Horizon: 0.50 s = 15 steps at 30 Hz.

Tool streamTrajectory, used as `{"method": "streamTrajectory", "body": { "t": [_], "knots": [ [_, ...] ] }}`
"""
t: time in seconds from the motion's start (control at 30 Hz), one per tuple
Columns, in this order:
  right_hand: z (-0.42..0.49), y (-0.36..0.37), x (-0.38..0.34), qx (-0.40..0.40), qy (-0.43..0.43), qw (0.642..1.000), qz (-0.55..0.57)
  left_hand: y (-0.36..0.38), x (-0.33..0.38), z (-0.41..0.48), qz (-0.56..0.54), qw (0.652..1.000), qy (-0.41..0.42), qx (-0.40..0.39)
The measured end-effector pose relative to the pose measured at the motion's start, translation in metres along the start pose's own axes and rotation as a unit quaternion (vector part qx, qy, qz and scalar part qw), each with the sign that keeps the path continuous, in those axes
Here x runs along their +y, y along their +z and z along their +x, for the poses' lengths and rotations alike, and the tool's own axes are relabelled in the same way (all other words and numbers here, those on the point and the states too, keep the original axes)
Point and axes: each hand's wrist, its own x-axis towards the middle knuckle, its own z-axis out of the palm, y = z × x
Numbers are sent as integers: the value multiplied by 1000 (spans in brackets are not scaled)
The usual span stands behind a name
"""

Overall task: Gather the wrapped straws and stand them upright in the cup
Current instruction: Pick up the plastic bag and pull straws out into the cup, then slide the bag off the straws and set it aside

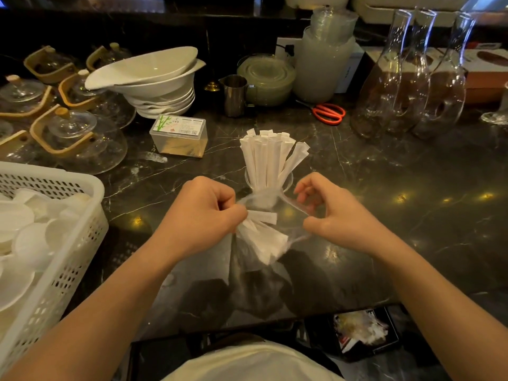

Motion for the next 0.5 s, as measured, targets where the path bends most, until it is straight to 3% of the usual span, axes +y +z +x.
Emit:
{"method": "streamTrajectory", "body": {
  "t": [0.2,0.4,0.5],
  "knots": [
    [11,7,-37,-56,-78,995,10,10,17,7,-42,996,49,-57],
    [24,3,-52,-71,-35,991,107,8,16,12,-136,982,75,-103],
    [26,0,-55,-70,-59,982,168,-3,-8,4,-185,960,25,-208]
  ]
}}
